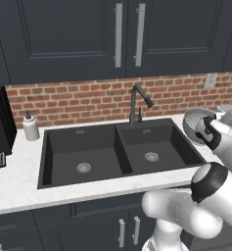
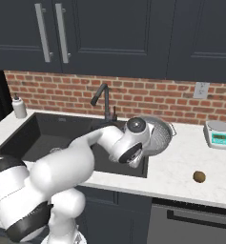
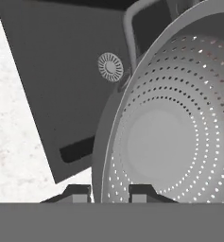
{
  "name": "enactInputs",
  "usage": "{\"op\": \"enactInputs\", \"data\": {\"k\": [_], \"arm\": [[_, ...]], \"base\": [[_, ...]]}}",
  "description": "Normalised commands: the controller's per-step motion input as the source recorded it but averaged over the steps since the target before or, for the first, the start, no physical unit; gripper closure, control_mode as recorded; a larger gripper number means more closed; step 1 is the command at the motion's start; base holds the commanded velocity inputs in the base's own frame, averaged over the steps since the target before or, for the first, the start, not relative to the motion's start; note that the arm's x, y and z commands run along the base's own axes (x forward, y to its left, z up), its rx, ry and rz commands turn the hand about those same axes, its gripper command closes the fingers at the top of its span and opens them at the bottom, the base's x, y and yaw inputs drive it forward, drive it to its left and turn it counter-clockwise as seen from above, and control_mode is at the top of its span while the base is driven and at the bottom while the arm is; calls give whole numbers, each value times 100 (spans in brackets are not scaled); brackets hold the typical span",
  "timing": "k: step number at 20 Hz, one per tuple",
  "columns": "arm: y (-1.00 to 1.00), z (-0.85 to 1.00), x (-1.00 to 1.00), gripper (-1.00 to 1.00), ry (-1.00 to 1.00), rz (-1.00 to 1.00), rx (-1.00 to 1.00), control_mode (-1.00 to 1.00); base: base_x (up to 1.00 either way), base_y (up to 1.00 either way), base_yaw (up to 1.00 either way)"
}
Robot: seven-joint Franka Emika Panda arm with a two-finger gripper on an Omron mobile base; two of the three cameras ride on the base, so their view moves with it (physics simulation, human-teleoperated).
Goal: Put the colander in the sink, put the kiwi in the colander, and turn on the sink faucet and pour water over the colander.
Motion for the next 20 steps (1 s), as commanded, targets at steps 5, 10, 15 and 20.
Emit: {"op": "enactInputs", "data": {"k": [5, 10, 15, 20], "arm": [[31, 4, -10, 100, 15, 28, 0, -100], [24, 3, 42, 100, 12, 18, 0, -100], [25, -3, 37, 100, 11, 13, 0, -100], [23, -30, 11, 100, 6, 11, 1, -100]], "base": [[0, 0, 0], [0, 0, 0], [0, 0, 0], [0, 0, 0]]}}
